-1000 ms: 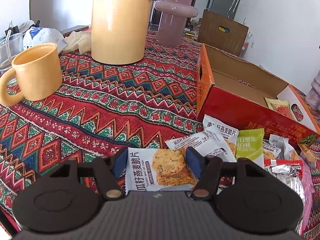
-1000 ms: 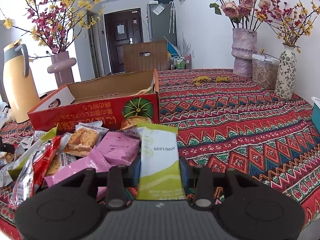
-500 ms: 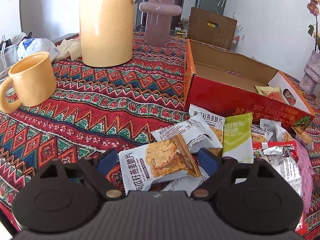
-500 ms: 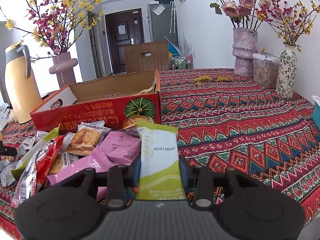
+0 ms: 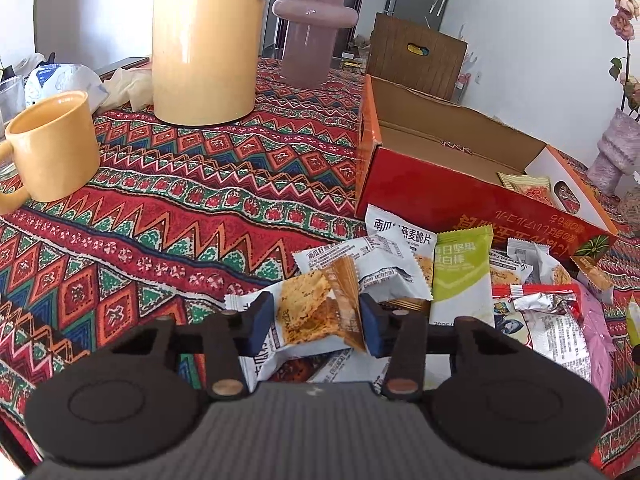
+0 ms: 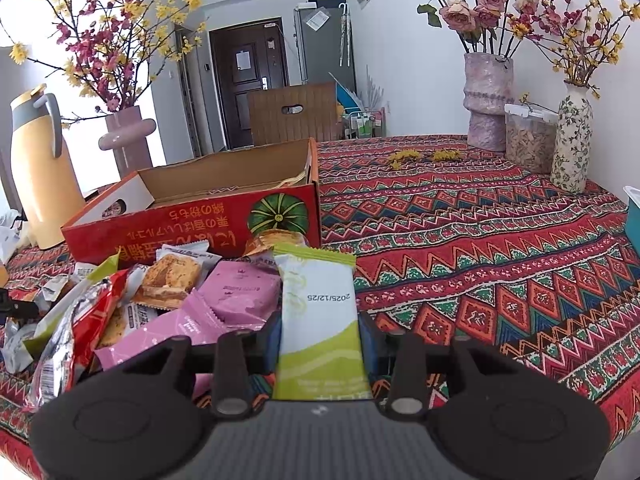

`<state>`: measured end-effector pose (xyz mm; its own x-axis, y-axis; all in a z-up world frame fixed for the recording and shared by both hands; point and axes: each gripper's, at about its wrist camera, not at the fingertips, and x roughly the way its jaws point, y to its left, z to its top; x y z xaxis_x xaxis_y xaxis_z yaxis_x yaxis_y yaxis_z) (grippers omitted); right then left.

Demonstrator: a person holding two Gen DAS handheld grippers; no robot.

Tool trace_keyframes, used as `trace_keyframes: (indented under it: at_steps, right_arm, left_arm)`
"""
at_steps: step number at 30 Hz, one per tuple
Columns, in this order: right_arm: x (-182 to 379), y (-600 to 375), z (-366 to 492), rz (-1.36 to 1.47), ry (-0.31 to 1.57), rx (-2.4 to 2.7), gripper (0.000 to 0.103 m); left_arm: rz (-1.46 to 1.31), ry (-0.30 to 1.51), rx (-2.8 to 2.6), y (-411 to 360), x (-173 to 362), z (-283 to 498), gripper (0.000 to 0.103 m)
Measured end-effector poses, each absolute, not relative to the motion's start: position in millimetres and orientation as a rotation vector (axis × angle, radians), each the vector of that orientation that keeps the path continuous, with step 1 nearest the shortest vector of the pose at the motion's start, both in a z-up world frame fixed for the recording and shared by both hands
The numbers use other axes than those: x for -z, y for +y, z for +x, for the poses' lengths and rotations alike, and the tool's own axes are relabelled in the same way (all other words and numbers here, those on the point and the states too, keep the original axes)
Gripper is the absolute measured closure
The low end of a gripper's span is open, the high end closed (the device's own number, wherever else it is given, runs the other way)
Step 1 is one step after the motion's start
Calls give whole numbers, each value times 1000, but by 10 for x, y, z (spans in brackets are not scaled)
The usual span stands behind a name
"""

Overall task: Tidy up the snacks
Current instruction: 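Grasp a clear cracker packet with the left gripper while the right gripper holds the green bar, then lift both held packets and carry them over the cardboard box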

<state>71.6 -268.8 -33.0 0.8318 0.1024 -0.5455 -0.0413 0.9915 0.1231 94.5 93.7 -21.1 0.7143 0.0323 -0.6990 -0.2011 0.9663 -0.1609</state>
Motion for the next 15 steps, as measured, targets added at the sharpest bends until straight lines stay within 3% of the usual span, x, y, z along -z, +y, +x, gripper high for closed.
trace_keyframes:
  at_steps: [9,15]
  right_arm:
    - [308,-2696,692,111,577,-76,65]
    - [296,-2685,678,110,575,-79,65]
  left_arm:
    - [-220,715,-120,950,63,821,73]
    - [-214,673,-130,1043,-58,728,76]
